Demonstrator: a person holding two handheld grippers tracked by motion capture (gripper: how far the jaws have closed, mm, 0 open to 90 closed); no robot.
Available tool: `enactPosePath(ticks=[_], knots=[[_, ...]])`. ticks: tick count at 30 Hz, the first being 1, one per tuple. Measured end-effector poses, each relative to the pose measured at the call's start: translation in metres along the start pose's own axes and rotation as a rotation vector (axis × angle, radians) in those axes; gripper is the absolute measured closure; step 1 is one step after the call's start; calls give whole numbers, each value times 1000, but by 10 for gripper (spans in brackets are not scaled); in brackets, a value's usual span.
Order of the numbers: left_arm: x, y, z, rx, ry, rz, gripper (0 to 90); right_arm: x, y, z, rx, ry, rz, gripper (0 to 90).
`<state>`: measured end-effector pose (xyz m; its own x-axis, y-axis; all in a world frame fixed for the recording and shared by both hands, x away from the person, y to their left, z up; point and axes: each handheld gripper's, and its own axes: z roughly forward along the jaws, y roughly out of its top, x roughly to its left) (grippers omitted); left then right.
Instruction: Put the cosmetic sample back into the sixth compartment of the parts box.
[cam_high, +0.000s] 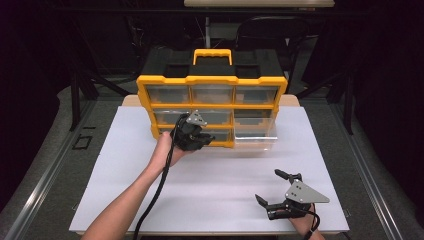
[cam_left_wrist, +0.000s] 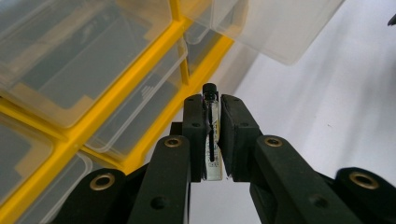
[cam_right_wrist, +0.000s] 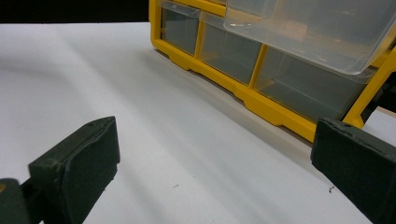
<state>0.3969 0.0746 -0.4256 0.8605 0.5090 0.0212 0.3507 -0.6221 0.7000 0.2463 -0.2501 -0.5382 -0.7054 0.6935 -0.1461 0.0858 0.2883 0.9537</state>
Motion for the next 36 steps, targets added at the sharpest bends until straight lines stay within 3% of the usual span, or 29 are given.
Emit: enactPosePath(ticks=[36], knots=[[6, 39, -26, -101, 20, 16, 810, -1, 0, 0, 8, -1, 2, 8]])
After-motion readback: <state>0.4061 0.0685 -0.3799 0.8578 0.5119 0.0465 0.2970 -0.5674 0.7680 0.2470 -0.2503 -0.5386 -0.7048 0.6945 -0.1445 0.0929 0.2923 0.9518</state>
